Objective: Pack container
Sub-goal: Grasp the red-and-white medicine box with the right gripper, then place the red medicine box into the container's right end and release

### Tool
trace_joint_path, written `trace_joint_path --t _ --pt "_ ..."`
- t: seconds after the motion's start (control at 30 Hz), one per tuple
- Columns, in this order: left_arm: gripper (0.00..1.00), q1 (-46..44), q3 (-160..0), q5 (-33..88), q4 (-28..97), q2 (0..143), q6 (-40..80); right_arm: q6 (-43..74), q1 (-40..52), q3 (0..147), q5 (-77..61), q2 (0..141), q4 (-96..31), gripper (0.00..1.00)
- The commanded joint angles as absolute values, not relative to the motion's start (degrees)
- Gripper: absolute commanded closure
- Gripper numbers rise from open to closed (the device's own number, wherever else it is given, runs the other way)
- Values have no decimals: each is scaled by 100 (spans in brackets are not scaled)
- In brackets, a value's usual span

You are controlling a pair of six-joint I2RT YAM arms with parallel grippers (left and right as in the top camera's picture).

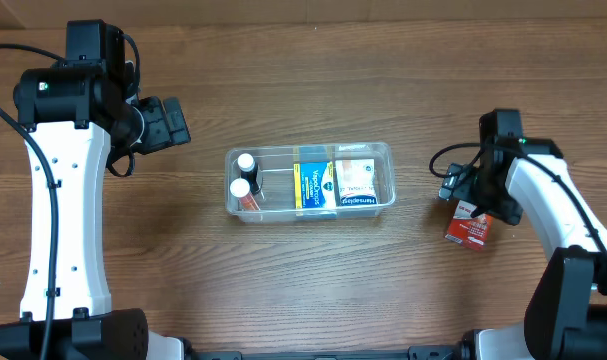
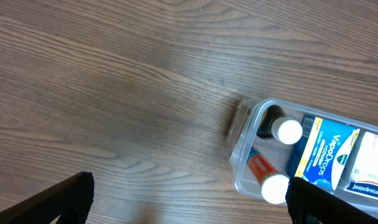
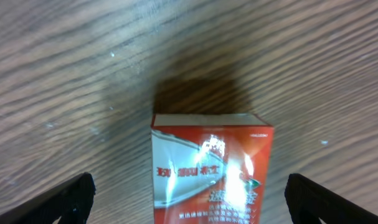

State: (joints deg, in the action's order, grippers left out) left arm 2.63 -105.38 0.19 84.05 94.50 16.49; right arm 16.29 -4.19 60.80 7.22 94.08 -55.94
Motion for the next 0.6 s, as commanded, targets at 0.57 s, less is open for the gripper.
trace_joint_path --t 0.57 --pt "0 259 -10661 -58 8420 9347 1562 1557 -432 5026 436 9465 -4543 7"
